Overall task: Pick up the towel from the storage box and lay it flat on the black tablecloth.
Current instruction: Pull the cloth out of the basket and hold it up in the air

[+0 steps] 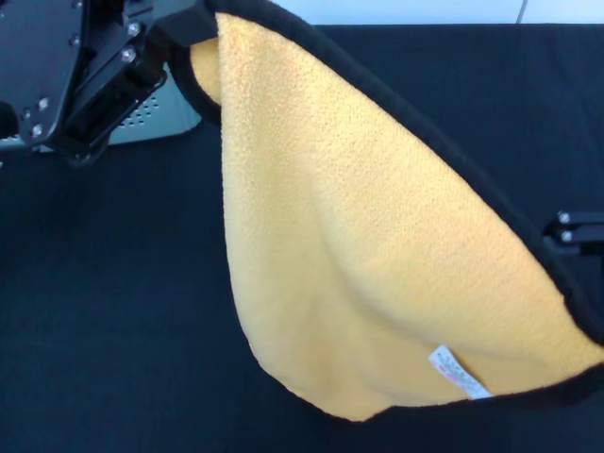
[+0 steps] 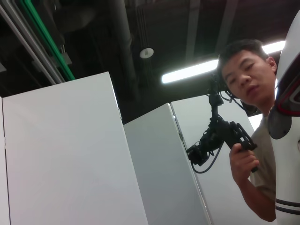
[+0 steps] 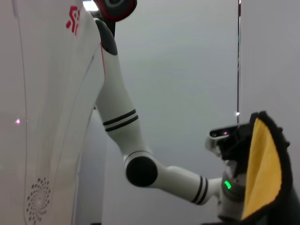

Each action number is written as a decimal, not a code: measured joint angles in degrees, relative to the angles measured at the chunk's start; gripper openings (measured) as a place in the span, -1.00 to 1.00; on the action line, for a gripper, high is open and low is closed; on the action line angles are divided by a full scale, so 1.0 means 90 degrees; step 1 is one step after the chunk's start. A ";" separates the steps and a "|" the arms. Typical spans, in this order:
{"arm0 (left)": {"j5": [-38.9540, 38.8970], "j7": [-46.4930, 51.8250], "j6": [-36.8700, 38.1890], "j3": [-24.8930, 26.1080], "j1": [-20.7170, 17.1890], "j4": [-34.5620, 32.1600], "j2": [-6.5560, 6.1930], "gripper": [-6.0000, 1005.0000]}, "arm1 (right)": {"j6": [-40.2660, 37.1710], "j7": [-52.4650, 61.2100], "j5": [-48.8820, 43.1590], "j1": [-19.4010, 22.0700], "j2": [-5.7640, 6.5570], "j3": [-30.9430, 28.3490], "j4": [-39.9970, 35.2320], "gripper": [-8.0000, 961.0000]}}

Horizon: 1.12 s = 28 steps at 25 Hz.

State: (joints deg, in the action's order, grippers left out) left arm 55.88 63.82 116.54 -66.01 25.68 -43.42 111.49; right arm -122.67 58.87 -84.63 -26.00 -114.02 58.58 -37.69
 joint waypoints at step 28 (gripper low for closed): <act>0.0023 -0.0973 -0.0259 0.0482 0.0395 0.0748 0.0377 -0.96 | 0.0516 0.0046 -0.0643 -0.0533 -0.0184 0.0707 0.0812 0.22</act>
State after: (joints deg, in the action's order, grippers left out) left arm 56.09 55.06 114.21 -61.66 29.23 -36.68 114.88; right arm -118.03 59.29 -90.42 -30.80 -115.68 64.95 -30.39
